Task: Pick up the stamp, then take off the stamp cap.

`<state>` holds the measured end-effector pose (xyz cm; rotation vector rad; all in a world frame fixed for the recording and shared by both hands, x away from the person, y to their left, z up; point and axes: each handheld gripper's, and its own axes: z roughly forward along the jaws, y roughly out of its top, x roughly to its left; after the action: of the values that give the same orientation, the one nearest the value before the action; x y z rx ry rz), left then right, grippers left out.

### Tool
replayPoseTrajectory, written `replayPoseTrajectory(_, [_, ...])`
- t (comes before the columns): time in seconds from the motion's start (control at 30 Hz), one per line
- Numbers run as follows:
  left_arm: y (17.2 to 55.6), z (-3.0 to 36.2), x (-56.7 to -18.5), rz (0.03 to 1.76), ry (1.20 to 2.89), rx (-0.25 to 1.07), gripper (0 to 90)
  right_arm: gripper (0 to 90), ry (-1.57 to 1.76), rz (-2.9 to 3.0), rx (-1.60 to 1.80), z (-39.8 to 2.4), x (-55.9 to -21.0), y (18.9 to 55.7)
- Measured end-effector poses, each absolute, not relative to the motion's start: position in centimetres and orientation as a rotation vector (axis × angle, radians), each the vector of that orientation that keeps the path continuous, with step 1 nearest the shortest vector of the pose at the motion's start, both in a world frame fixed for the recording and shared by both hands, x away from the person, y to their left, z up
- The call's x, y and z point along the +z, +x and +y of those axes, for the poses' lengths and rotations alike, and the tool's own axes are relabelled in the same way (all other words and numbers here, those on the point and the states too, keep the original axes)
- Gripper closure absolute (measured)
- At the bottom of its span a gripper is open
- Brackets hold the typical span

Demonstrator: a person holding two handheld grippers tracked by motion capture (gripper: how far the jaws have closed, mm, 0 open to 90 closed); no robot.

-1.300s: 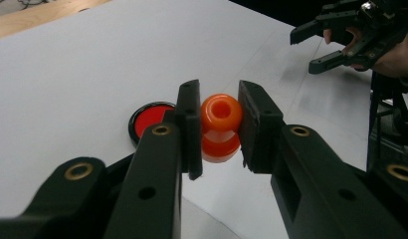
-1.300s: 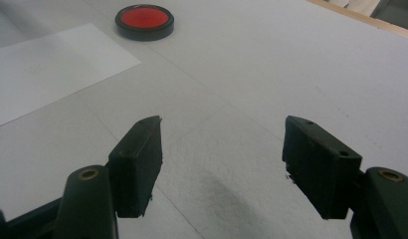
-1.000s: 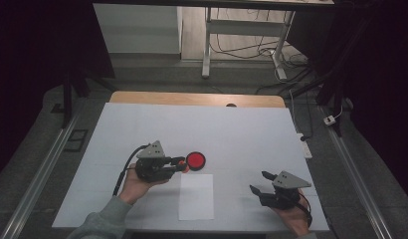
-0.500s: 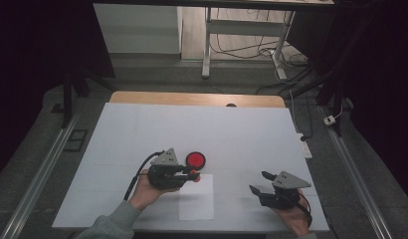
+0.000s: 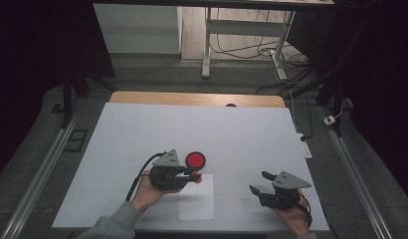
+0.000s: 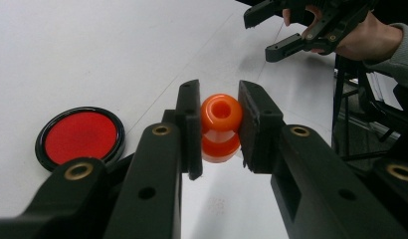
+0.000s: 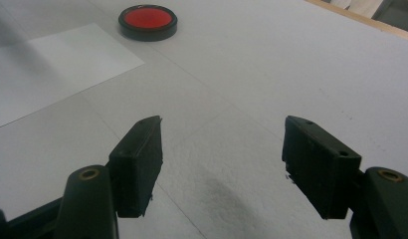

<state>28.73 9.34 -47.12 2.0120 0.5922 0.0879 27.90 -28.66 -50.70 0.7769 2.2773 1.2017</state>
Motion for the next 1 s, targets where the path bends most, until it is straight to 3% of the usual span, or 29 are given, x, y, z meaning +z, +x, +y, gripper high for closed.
replayPoseTrajectory(1.0, [28.9, 9.1, -47.4, 0.595, 2.019, 0.084, 72.4, 31.8, 0.741, 2.301, 1.254, -26.8, -50.4, 27.5])
